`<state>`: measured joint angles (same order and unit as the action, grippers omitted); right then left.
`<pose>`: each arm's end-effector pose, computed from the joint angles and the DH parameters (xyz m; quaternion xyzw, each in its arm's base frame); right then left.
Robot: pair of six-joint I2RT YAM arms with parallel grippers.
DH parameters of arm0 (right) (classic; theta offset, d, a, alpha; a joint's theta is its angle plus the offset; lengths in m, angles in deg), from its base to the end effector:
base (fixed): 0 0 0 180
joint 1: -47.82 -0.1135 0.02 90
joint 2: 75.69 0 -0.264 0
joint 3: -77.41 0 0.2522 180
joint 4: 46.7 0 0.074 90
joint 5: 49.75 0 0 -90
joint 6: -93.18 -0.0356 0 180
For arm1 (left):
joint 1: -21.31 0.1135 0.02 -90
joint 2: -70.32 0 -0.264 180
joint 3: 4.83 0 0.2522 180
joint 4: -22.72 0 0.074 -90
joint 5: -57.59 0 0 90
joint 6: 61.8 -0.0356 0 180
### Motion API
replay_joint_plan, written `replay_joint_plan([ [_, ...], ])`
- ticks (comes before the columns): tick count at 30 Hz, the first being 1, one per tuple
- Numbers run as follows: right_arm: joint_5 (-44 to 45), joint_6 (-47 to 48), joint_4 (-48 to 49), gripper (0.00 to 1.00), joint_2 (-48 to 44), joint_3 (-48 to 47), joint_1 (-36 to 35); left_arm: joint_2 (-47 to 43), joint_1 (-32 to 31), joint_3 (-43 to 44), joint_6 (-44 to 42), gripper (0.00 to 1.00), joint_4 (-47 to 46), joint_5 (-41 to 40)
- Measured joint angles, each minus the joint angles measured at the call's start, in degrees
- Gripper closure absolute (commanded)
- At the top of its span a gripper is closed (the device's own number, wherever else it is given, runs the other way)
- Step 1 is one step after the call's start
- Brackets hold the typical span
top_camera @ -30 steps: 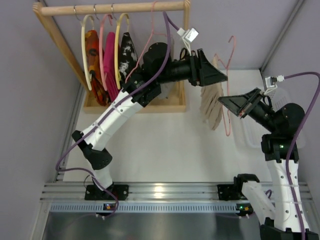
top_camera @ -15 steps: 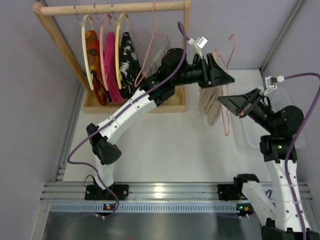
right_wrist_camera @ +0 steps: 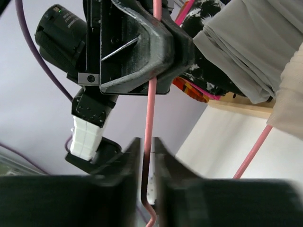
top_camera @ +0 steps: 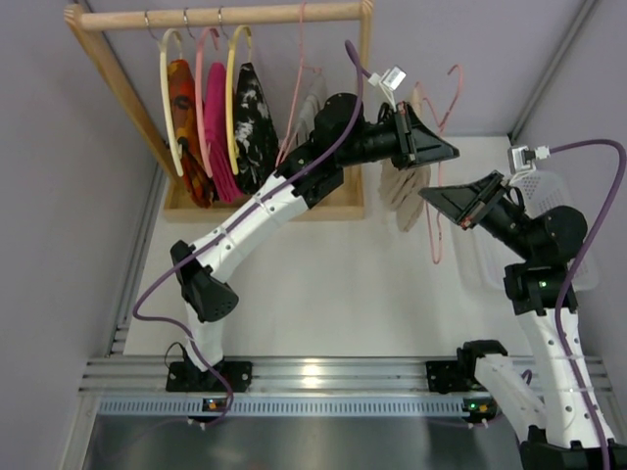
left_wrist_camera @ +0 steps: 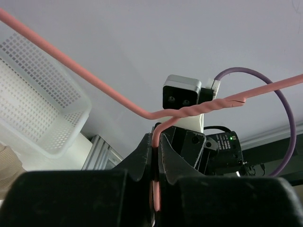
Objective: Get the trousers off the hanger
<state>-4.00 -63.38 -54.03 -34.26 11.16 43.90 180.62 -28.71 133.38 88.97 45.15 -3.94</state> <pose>0.1438 0.0348 0.4240 0.0253 0.6259 0.6129 0.4816 0.2692 -0.3475 0.4892 0.1201 0.6660 -0.6844 0.2713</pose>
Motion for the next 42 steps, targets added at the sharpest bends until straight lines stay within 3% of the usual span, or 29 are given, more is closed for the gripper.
replay_joint_plan([
  [5, 0.4, 7.3, -1.5, 0.48, 0.2, -1.3, -0.5, 0.0, -0.1, -0.9, 0.7, 1.00, -0.2, 1.3],
  [6, 0.8, 9.6, -2.5, 0.32, 0.2, -2.0, -0.5, 0.0, -0.2, -1.3, 1.0, 1.00, -0.2, 1.7],
  [11, 5.8, 20.3, -10.8, 0.03, -2.0, -5.4, -0.5, -0.1, 0.6, -4.7, 2.4, 1.00, -1.3, 4.4],
  [12, 7.6, 22.3, -12.3, 0.01, -2.9, -5.8, -0.5, -0.3, 1.0, -5.7, 2.5, 1.00, -1.8, 5.2],
  [20, 21.3, 37.3, -18.0, 0.01, -11.2, -5.0, -0.5, -1.5, 3.0, -10.4, 4.2, 1.00, -5.7, 9.2],
  [30, 19.2, 55.2, -21.1, 0.01, -13.6, 7.7, -0.5, -2.4, 3.1, -9.6, 5.2, 1.00, -10.4, 11.5],
  [37, 17.7, 60.0, -10.1, 0.01, -21.0, 27.0, -0.5, -2.4, 3.4, -7.6, 5.2, 1.00, -12.1, 12.6],
  [42, 16.2, 60.8, -4.2, 0.01, -19.3, 31.2, -0.5, -2.4, 3.4, -7.2, 5.4, 1.00, -13.3, 13.1],
])
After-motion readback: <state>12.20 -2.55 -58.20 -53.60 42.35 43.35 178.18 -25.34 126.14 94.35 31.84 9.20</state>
